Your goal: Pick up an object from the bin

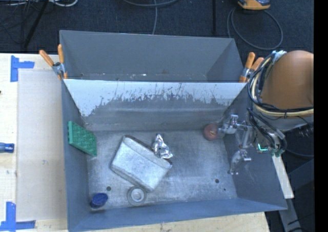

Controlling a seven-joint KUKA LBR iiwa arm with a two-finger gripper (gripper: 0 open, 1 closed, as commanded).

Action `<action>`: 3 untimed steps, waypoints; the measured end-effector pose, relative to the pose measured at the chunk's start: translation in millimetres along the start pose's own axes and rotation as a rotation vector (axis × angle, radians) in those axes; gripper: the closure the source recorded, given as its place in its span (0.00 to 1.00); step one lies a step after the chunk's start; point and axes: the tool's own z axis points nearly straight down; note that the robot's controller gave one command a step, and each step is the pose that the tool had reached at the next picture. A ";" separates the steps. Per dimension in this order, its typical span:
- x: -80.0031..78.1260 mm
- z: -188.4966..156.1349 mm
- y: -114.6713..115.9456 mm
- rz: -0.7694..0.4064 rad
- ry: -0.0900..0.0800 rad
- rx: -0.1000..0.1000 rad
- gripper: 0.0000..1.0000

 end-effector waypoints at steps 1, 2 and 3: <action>-78.0 71.2 69.6 0.063 -0.007 -0.003 0.00; -103.9 138.3 138.1 -0.082 -0.010 0.004 0.00; -96.6 137.3 163.6 -0.240 -0.017 0.006 0.00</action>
Offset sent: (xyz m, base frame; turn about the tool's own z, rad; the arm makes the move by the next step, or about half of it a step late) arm 0.0763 0.0634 -0.0668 0.0695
